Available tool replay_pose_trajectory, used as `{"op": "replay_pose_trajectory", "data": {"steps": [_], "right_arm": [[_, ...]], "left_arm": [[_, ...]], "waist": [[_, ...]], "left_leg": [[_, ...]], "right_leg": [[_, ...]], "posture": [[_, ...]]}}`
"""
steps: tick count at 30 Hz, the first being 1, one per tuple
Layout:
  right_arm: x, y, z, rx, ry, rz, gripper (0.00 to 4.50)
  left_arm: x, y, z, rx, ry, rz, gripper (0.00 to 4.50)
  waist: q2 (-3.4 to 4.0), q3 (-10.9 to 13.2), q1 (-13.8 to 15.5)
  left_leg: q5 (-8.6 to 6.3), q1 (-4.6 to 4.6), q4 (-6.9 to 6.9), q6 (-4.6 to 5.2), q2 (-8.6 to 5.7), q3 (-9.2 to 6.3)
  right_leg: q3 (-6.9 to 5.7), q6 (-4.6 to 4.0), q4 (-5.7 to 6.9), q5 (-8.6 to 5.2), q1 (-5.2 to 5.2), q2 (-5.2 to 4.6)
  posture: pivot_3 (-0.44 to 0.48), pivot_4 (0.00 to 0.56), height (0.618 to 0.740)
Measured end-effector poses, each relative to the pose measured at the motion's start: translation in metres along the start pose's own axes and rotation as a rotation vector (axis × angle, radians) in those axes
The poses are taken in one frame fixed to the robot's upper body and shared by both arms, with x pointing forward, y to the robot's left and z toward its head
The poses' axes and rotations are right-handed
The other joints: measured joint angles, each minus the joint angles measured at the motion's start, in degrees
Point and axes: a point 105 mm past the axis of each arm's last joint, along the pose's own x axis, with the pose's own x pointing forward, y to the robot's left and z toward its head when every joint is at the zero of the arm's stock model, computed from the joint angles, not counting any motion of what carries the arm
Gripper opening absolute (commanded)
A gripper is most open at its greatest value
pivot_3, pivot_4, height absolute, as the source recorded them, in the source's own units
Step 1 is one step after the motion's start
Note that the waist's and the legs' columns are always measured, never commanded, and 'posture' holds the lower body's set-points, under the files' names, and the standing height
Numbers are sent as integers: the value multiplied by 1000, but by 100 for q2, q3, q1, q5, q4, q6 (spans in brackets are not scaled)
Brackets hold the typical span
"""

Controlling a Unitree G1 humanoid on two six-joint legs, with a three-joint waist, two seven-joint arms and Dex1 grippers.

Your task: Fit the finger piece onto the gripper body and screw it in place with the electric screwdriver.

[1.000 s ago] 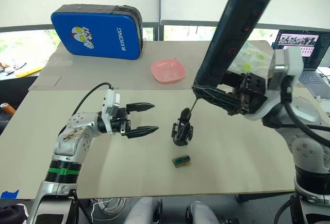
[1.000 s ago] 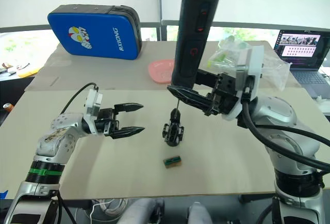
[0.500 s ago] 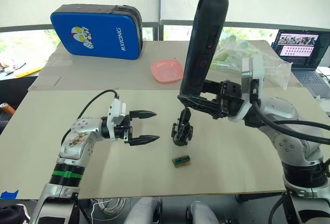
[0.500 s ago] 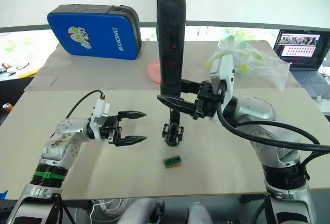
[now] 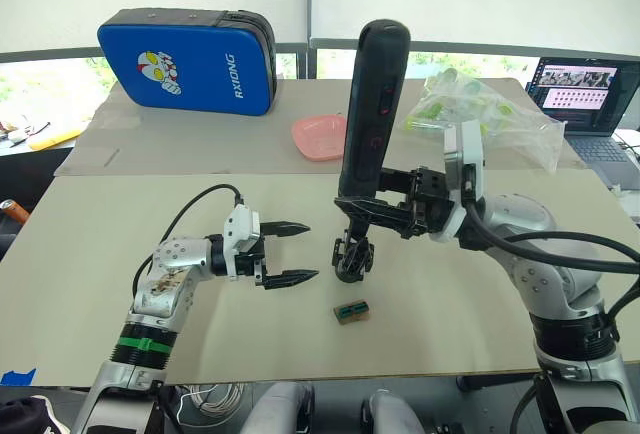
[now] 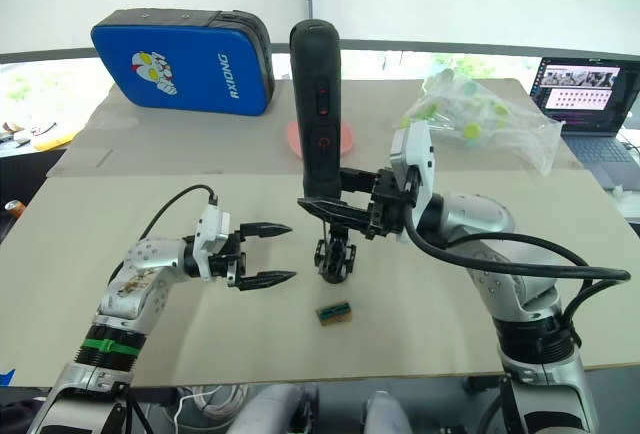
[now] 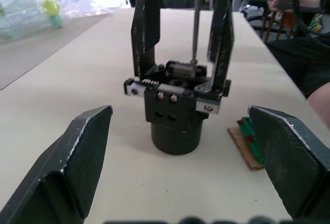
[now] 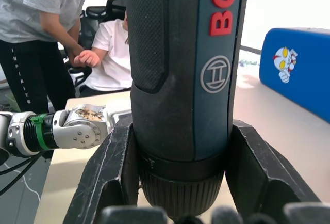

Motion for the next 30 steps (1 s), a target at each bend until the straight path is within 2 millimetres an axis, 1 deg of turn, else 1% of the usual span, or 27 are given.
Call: {"op": "replay_pose_trajectory", "data": {"steps": [7,17,30], "right_arm": [[0,-2,-3,6,5,0,1903],[2,-1,-3,16,-7,3,1903],[2,0,-6,31,-6,4,1903]], "left_arm": [[1,-3,-5,-13,9,2,4500],[5,-5,-7,-21,6,-5,4500],[5,-5,-9,-29,10,7,4500]], "waist": [[0,0,-7],[0,0,-56],[0,0,-111]], "left_leg": [[0,0,0,0,0,0],[0,0,0,0,0,0],[0,0,-1,0,0,0]], "right_leg": [[-1,0,0,0,0,0],[-1,0,1,0,0,0],[-1,0,2,0,-1,0]], "posture": [[0,150,740],[0,150,740],[0,150,740]]}}
